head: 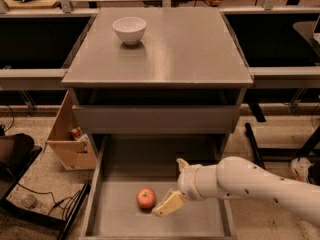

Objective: Place apple into middle drawer

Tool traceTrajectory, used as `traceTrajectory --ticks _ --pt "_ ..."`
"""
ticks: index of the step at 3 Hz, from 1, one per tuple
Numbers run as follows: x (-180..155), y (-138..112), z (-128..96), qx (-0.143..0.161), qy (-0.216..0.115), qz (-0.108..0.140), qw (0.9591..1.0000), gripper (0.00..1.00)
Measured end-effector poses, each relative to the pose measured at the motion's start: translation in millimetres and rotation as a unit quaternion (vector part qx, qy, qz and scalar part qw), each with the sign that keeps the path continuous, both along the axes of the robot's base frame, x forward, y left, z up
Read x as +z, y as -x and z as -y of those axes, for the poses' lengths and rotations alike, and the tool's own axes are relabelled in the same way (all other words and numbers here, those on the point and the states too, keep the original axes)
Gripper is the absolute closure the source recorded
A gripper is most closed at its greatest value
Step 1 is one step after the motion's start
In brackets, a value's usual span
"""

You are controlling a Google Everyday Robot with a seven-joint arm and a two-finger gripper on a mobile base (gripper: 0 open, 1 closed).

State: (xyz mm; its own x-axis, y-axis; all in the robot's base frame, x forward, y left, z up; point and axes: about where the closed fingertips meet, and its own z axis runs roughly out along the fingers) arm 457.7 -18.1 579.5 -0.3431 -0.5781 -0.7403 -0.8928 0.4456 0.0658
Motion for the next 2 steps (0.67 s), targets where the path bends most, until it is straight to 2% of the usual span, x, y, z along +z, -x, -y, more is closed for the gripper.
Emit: traceTrajectory --ticks 1,2 --pt "59.8 3.0 17.4 -0.019 0.042 0.004 0.9989 0.0" --pt "121.1 0.2 31.3 -0.067 0.081 0.019 0.9943 0.0"
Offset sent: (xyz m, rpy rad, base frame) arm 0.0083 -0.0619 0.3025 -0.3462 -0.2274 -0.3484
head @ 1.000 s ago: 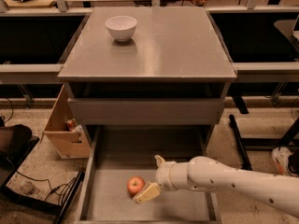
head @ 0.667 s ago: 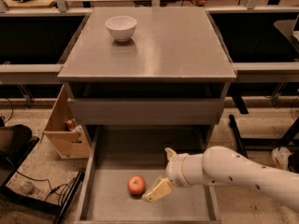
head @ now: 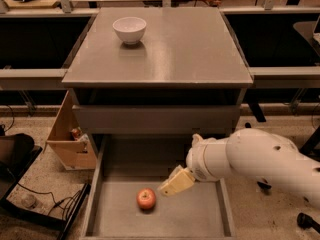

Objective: Place apple into middle drawer

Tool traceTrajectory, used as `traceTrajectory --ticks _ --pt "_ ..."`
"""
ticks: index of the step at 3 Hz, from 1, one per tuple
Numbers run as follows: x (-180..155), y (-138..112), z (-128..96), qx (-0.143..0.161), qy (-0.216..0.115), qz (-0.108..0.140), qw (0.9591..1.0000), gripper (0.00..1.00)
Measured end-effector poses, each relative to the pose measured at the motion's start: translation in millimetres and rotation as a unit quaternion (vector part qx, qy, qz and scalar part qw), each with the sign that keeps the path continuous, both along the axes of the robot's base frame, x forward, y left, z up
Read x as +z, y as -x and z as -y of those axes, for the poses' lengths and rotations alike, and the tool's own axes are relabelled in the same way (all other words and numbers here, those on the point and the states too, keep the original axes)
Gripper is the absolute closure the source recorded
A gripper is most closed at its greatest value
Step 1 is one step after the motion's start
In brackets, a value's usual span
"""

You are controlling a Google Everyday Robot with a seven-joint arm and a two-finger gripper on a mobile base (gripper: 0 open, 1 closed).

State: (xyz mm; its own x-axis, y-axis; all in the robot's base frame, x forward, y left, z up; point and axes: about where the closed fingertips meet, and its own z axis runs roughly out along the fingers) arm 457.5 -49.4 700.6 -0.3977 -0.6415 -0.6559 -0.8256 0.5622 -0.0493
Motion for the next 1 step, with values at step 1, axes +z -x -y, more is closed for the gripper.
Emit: traceTrajectory --ticks 1 --pt "73.7 -4.0 10.4 -0.05 0.042 0.047 0.9968 0.0"
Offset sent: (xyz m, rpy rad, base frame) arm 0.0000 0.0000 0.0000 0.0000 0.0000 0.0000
